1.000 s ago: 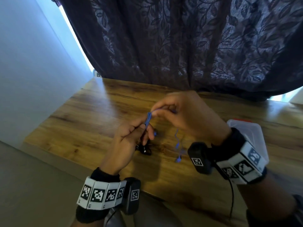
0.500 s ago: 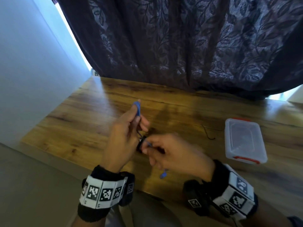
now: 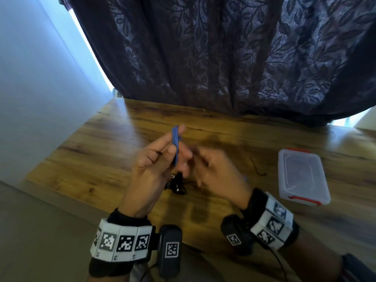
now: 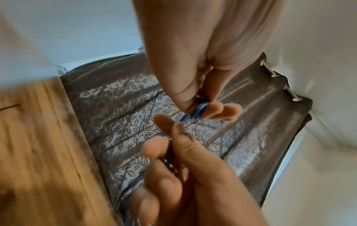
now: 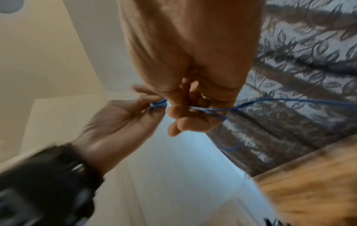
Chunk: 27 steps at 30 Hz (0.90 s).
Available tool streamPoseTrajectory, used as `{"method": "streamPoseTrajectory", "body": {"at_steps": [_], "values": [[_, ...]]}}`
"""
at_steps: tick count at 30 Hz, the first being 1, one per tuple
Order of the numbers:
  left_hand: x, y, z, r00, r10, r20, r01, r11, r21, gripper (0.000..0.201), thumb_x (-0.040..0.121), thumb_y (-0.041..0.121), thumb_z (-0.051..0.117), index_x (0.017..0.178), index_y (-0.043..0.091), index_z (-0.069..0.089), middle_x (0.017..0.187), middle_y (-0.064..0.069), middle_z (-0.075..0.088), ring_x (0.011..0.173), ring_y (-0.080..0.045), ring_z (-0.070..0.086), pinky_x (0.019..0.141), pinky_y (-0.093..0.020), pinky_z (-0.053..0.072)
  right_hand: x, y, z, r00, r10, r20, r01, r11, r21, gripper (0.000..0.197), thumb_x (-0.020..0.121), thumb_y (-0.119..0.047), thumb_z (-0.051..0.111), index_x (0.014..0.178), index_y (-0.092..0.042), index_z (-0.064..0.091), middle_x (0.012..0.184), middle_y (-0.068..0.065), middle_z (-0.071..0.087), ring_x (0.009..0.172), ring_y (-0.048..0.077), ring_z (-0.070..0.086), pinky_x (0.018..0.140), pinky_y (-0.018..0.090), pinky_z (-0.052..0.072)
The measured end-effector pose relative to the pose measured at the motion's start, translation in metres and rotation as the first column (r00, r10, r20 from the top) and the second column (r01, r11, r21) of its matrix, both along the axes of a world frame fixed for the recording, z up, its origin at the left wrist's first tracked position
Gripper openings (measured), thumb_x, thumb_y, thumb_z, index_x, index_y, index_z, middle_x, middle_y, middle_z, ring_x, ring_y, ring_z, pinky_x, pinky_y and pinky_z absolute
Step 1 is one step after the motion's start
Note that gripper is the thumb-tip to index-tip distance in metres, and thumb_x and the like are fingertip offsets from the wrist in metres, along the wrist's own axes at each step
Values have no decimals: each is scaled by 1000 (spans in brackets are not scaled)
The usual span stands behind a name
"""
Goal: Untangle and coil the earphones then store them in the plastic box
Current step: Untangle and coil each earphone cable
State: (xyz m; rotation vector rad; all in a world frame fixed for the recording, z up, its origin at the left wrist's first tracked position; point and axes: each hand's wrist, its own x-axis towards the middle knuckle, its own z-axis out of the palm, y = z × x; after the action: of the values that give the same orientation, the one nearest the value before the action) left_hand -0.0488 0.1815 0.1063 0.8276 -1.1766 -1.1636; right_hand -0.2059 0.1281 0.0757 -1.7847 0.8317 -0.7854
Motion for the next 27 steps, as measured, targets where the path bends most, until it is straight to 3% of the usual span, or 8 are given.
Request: {"method": "streamPoseTrajectory", "body": {"at_steps": [3, 6, 8, 12, 15, 18, 24, 27], "values": [[2, -6, -5, 933, 231, 277, -210, 972, -104, 41, 104, 6, 41, 144, 13, 46, 101, -2, 73, 76, -11, 66, 73, -24, 54, 2, 28, -7, 985, 105, -138, -117, 990, -79, 21, 106, -22, 46, 105, -21, 67, 74, -1, 73, 56, 4, 61, 58, 24, 49], [6, -8, -15, 738, 343, 581, -234, 938, -257, 32, 106, 14, 38, 129, 31, 52, 102, 2, 71, 83, -14, 69, 78, -31, 57, -7, 33, 6, 982, 67, -177, -105, 972, -213, 18, 103, -24, 54, 95, -18, 70, 65, -3, 69, 60, 10, 67, 64, 39, 56], [8, -8, -20, 675, 337, 656, -226, 941, -251, 24, 105, 16, 38, 114, 23, 60, 97, 0, 70, 84, -16, 68, 80, -41, 56, -15, 24, 20, 982, 3, -190, -53, 964, -259, 17, 100, -28, 58, 99, -21, 74, 65, -2, 69, 57, 12, 65, 60, 44, 54], [6, -7, -15, 732, 414, 541, -361, 909, -207, 25, 106, 5, 41, 108, 10, 66, 91, -2, 72, 79, -12, 69, 77, -30, 57, -25, 9, 36, 973, 33, -228, -111, 935, -337, 22, 100, -31, 59, 115, -28, 74, 82, -5, 76, 66, 14, 67, 63, 44, 53], [5, -10, -5, 855, 467, 225, -473, 880, -27, 46, 104, 2, 41, 92, 29, 76, 94, -2, 76, 80, -13, 70, 78, -28, 56, -22, 16, 28, 922, 159, -354, -296, 877, -379, 21, 102, -26, 56, 111, -22, 74, 87, -6, 75, 71, 4, 65, 65, 35, 54], [6, -12, 2, 892, 452, -18, -446, 886, 126, 42, 103, -1, 41, 88, 21, 73, 92, -3, 77, 84, -17, 72, 85, -31, 54, -18, 28, 18, 860, 141, -491, -389, 803, -452, 25, 104, -25, 49, 114, -22, 71, 95, -6, 72, 74, 6, 64, 65, 33, 54], [16, -9, -21, 720, 503, 478, -476, 859, -186, 29, 105, 4, 41, 103, 20, 64, 93, 3, 74, 86, -14, 73, 81, -35, 59, -26, 32, 33, 890, 96, -445, -337, 796, -502, 25, 104, -32, 48, 103, -22, 70, 84, -11, 64, 70, 4, 56, 62, 21, 47], [17, -3, -24, 766, 298, 570, -274, 953, -130, 27, 105, 8, 41, 99, 12, 66, 82, -4, 71, 76, -18, 69, 76, -35, 54, -33, 17, 54, 952, -14, -305, -177, 787, -591, 15, 98, -29, 60, 97, -23, 73, 78, -17, 59, 66, 2, 54, 59, 16, 44]]}}
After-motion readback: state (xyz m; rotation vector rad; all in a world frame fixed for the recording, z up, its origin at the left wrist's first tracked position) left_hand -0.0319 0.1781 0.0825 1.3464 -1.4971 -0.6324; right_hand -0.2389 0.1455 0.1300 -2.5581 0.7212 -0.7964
